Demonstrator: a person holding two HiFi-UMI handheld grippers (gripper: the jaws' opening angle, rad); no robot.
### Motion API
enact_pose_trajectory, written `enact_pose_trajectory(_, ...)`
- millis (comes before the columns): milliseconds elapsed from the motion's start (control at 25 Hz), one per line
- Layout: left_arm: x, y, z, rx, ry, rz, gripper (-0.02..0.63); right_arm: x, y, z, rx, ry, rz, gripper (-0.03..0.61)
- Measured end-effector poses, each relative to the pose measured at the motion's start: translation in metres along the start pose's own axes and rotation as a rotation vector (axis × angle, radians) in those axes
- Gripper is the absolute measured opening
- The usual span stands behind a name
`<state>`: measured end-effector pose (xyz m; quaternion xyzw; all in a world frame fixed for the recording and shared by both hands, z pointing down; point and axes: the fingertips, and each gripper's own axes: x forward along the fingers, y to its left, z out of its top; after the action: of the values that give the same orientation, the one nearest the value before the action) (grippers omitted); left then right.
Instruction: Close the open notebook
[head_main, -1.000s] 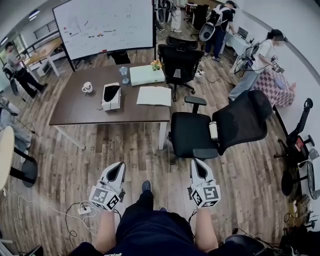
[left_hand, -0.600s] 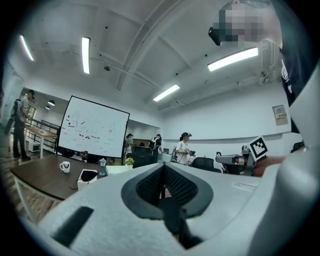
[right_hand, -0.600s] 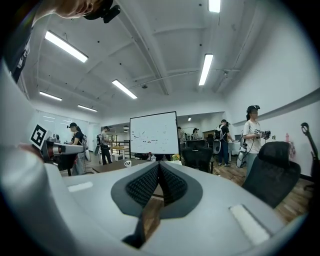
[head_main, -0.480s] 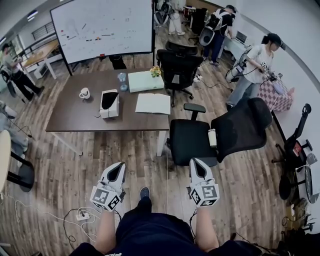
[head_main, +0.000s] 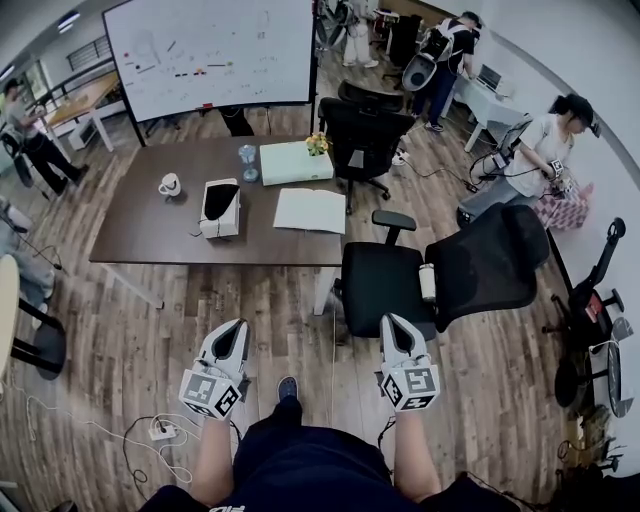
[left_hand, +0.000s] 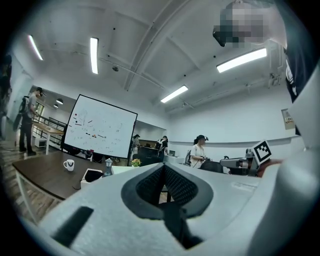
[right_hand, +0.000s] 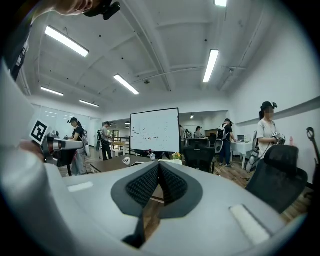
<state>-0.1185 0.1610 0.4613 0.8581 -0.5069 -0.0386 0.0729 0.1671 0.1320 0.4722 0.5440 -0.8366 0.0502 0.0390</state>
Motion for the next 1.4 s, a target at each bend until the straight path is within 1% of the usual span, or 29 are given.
enact_pose_trajectory(280,0.024,0.023,-0.003,-0.014,0.019,0.014,-0.005,0.030,-0.007,0.000,-0.004,0.024,0.003,0.008)
enact_pose_trajectory(640,0.059,0.055,0.003,-0.042,0.029,0.001,-0.005,0.070,-0.014,0.009,0.006,0.026,-0.022,0.008)
enact_pose_trajectory(880,0.079,0.080,0.012,-0.018,0.034,-0.018,-0.005,0.097,-0.013,0.011,0.024,0.025,-0.044,0.008)
enact_pose_trajectory(1040,0.097,0.095,0.014,0.049,0.057,-0.035,-0.005,0.116,-0.009,0.013,0.026,0.018,-0.064,0.008)
enact_pose_trajectory(1200,0.108,0.110,0.016,0.013,0.035,-0.063,-0.005,0.130,-0.004,0.013,0.035,0.002,-0.086,0.008)
enact_pose_trajectory(1280,0.113,0.116,0.014,0.008,0.041,-0.069,-0.005,0.135,-0.002,0.015,0.025,-0.001,-0.098,0.008)
enact_pose_trajectory(1400,0.117,0.120,0.013,0.004,0.050,-0.083,-0.005,0.137,0.002,0.017,-0.028,0.014,-0.115,0.008)
